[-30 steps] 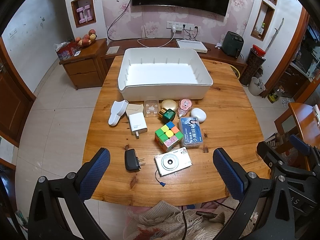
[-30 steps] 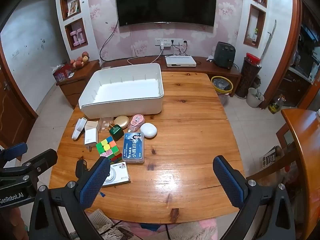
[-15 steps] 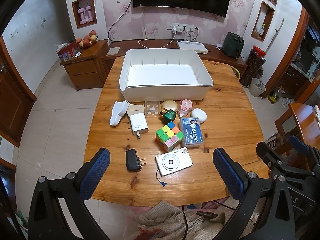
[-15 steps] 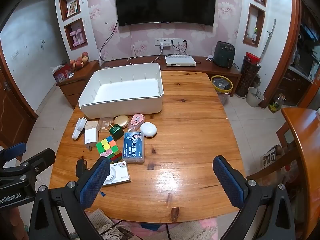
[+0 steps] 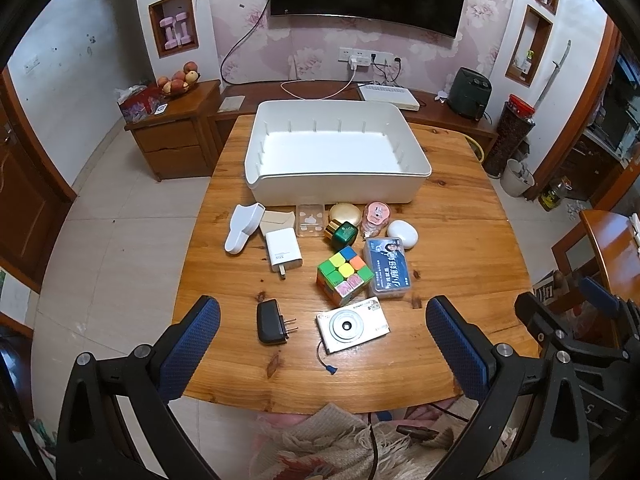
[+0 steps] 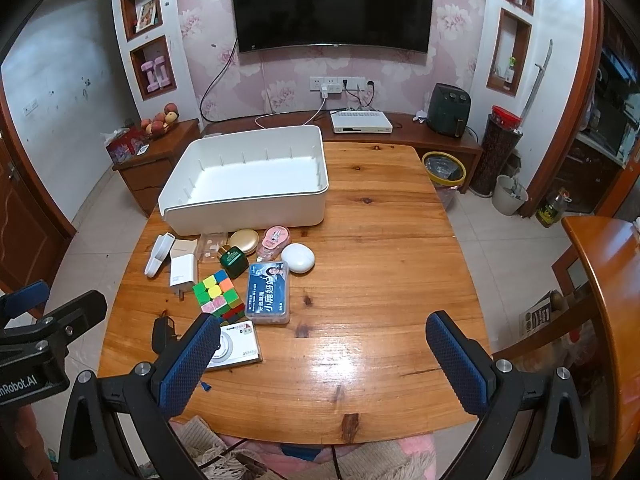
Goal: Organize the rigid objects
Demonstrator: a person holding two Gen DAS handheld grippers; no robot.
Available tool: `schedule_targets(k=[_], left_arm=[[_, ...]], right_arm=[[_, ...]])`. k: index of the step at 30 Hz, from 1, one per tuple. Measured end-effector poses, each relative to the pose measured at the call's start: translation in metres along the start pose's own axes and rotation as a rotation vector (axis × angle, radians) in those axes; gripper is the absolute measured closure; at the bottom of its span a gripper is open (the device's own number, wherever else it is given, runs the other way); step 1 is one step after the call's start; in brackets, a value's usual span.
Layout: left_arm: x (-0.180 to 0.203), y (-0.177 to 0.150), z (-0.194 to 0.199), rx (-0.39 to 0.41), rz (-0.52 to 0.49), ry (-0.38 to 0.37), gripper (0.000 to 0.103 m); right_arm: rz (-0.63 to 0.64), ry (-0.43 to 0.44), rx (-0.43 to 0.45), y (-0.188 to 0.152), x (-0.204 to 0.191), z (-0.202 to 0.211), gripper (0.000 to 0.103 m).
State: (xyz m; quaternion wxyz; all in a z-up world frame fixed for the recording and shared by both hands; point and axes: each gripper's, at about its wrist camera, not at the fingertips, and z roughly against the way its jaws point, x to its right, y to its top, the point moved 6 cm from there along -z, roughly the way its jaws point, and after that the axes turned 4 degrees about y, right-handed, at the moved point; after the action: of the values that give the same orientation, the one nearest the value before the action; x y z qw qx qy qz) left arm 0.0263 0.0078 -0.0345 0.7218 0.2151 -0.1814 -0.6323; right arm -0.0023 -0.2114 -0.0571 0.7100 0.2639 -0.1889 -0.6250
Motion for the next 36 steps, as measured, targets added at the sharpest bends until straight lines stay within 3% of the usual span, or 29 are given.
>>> schedule_targets(k=[19,36], left_arm=[[-0.005,0.006,-0.003,0.016,0.010,0.012,0.001],[-0.028,-0.001,-0.018,0.009,0.053,0.035,0.001]], right_arm=[[0.009,0.000,-0.006,-0.008,-0.005,-0.001,0.000],[0.099,-0.017,-0.018,-0.005,-0.027,-0.010,0.000]])
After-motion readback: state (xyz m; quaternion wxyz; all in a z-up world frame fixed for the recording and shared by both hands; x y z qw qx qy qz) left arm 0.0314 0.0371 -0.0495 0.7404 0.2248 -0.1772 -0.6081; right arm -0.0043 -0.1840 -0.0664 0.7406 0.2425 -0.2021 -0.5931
